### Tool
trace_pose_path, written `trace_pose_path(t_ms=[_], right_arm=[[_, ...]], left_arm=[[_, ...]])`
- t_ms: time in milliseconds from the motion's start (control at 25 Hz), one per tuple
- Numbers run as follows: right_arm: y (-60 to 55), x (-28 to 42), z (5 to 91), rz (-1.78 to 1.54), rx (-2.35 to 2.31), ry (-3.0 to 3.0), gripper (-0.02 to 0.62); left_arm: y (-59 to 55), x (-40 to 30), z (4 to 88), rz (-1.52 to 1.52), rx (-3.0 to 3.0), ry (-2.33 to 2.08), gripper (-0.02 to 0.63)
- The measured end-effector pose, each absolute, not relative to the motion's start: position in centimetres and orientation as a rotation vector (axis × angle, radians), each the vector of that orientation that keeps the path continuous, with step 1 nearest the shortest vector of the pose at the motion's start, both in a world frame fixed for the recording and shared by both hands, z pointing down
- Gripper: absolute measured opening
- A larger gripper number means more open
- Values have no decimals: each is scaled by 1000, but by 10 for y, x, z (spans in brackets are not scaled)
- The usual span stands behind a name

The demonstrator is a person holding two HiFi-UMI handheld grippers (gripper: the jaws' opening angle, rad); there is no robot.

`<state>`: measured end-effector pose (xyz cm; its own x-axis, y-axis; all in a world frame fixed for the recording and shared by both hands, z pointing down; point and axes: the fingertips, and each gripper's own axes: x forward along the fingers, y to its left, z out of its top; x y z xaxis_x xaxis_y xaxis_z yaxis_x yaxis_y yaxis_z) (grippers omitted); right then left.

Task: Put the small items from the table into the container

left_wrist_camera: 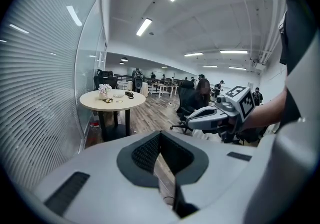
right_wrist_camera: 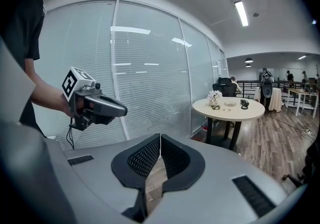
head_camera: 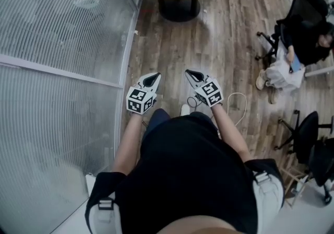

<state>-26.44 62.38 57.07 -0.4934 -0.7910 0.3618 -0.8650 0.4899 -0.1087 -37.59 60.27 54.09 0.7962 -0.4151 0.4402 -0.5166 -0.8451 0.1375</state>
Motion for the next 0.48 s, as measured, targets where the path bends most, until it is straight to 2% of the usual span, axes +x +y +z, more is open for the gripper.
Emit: trace_pose_path(t_ms=[480], right_arm=[[611,-237,581,463,1465,-2438,25]], left_arm=[[576,-338,549,610,2741,-632,3]])
